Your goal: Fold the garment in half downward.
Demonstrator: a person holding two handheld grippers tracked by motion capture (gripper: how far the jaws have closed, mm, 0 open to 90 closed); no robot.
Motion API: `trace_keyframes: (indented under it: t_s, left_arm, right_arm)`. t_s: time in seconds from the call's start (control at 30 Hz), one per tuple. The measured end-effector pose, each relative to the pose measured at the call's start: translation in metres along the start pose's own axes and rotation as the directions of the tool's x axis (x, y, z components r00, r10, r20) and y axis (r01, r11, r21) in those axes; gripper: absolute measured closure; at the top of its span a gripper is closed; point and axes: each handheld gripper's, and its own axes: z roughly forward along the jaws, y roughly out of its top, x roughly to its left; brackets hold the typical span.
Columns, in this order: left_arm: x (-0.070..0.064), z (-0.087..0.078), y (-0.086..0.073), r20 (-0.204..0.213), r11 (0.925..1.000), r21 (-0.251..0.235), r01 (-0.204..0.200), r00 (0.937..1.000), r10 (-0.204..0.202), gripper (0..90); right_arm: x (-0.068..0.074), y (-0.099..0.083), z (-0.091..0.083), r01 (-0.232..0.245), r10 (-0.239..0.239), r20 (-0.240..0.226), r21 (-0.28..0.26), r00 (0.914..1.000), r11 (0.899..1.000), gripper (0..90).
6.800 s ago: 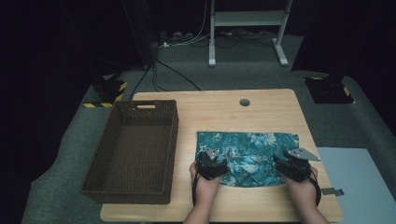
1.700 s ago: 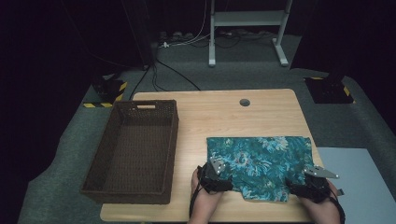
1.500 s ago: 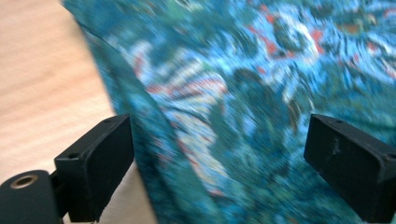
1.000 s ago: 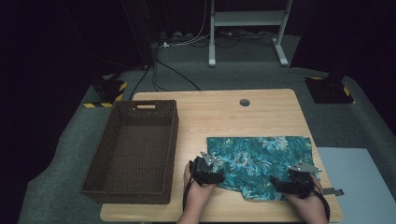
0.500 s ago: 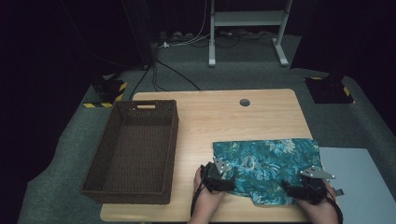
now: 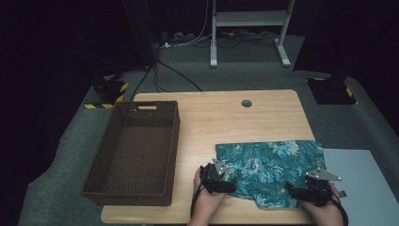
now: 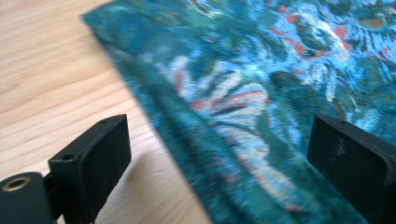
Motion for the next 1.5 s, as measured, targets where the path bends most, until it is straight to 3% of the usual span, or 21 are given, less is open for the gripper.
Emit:
trace_keyframes:
  t_s: [0.2,0.43,0.67,0.8,0.93,1.5]
  left_arm:
    - [0.020,-0.014,-0.005,-0.025,0.9992,-0.021,0.035,0.9991,-0.035,6.1]
    - [0.043,-0.028,-0.018,-0.064,0.9978,-0.004,0.066,0.9957,-0.066,6.1]
    - [0.045,-0.023,-0.023,-0.071,0.9966,0.028,0.078,0.9946,-0.076,5.8]
    - [0.043,-0.021,-0.025,-0.079,0.9976,0.033,0.062,0.9952,-0.059,4.8]
    - [0.042,-0.020,-0.025,-0.083,0.9981,0.046,0.041,0.9959,-0.037,3.7]
    - [0.040,-0.019,-0.025,-0.086,0.9976,0.052,0.045,0.9954,-0.040,1.1]
  right_arm:
    - [0.009,0.013,-0.003,0.013,-0.013,-0.018,-0.023,0.9997,1.000,10.6]
    - [0.030,0.030,0.007,0.048,-0.050,-0.079,-0.025,0.9956,0.999,10.3]
    - [0.041,0.029,0.022,0.073,-0.071,-0.113,0.011,0.9911,0.997,9.9]
    - [0.040,0.025,0.027,0.072,-0.069,-0.121,0.025,0.9903,0.997,9.2]
    - [0.042,0.021,0.028,0.120,-0.118,-0.109,0.007,0.9870,0.993,7.8]
    - [0.042,0.022,0.030,0.119,-0.117,-0.111,0.012,0.9869,0.993,5.2]
